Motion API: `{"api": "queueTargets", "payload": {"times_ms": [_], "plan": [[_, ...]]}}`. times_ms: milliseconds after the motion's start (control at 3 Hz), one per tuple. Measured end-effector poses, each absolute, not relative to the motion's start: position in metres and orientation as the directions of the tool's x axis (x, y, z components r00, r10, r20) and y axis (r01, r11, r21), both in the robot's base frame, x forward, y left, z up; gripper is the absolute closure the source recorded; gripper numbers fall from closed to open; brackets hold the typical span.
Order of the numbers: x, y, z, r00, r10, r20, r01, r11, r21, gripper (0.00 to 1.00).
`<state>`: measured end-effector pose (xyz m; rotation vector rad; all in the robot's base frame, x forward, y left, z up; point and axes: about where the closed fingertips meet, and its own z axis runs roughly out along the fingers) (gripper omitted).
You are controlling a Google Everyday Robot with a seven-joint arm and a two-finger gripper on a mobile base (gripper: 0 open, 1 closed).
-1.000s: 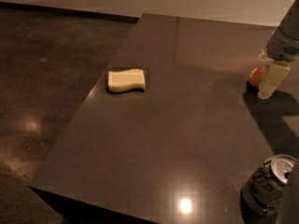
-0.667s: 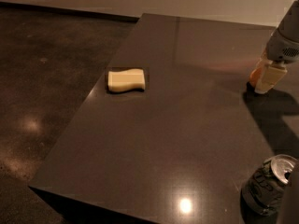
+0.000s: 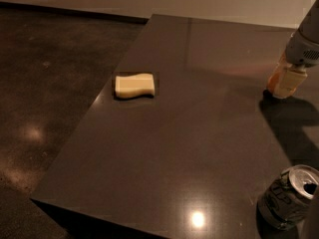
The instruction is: Move orange near 7up can
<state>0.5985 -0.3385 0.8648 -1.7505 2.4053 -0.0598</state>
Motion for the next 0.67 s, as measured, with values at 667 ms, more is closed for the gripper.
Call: {"api": "queueTargets", "payload": {"times_ms": [667], "plan": [[0.540, -0.280, 0.910, -0.239, -0.955, -0.175, -0.957, 0.262, -0.124, 1.00]]}}
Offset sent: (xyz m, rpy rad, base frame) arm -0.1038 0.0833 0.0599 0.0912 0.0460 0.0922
